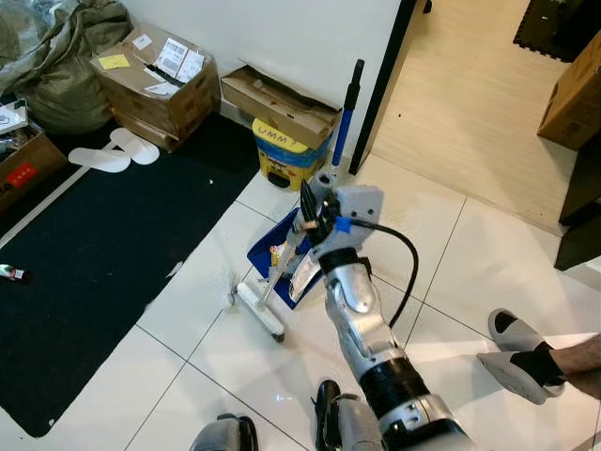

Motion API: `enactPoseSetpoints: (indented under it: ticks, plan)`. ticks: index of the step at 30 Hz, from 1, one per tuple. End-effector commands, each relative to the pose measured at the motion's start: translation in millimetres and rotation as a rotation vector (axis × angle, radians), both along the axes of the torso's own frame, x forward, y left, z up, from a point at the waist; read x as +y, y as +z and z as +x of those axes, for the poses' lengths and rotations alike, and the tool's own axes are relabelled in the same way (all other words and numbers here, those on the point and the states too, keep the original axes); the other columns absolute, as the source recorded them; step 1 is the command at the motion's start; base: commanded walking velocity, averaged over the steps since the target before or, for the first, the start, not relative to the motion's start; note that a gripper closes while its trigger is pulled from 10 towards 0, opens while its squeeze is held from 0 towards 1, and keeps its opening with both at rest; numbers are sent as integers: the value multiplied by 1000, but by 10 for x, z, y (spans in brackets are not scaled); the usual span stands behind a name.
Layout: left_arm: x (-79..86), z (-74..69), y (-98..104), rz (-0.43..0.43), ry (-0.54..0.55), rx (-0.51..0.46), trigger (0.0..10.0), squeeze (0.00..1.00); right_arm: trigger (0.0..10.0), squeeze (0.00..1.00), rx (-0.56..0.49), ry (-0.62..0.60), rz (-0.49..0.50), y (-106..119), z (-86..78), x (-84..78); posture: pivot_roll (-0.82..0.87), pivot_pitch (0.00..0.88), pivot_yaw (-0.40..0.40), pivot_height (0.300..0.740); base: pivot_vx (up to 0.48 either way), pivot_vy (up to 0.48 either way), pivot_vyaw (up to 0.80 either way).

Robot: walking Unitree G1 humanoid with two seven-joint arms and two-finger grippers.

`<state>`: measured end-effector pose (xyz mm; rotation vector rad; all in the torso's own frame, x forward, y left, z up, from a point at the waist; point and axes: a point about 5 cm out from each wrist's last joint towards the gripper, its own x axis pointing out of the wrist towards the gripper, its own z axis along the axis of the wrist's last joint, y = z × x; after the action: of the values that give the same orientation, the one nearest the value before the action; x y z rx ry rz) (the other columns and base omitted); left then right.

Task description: Sweep floor

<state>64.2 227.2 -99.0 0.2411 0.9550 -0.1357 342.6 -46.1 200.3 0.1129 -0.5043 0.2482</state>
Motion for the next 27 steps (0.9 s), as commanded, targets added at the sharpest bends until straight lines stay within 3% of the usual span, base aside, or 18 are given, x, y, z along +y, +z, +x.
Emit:
enactPoseSetpoints:
  ticks: [1, 4, 10, 15, 18, 20, 22, 23, 27]
  plan:
    - [-35, -210, -45, -8, 10, 62, 10000, 0, 10000, 0, -78, 36, 66, 191, -55, 197, 130, 379, -9, 740, 0, 0, 0]
    - [-51, -194, -49, -10, 10, 61, 10000, 0, 10000, 0, -89, 27, 113, 259, -35, 154, 125, 373, -11, 740, 0, 0, 0]
    - [-79, -126, -55, -14, 10, 56, 10000, 0, 10000, 0, 26, 65, 359, 382, 21, 83, 104, 353, -19, 740, 0, 0, 0]
    - [-103, -72, -60, -16, 12, 55, 10000, 0, 10000, 0, 91, 65, 459, 435, 74, 19, 89, 339, -22, 740, 0, 0, 0]
    - [-112, -47, -64, -16, 16, 57, 10000, 0, 10000, 0, 122, 60, 464, 399, 100, 5, 79, 313, -30, 740, 0, 0, 0]
    - [-118, 25, -73, -10, 40, 64, 10000, 0, 10000, 0, 246, 147, 411, 227, 156, 45, 60, 251, -42, 740, 0, 0, 0]
    - [-111, 55, -74, -6, 55, 67, 10000, 0, 10000, 0, 307, 189, 380, 134, 161, 73, 60, 251, -42, 740, 0, 0, 0]
    - [-104, 100, -74, -1, 72, 71, 10000, 0, 10000, 0, 324, 246, 330, 37, 135, 91, 50, 208, -49, 740, 0, 0, 0]
    - [-101, 219, -66, 4, 99, 67, 10000, 0, 10000, 0, 342, 312, 304, -133, 83, 41, 39, 151, -58, 740, 0, 0, 0]
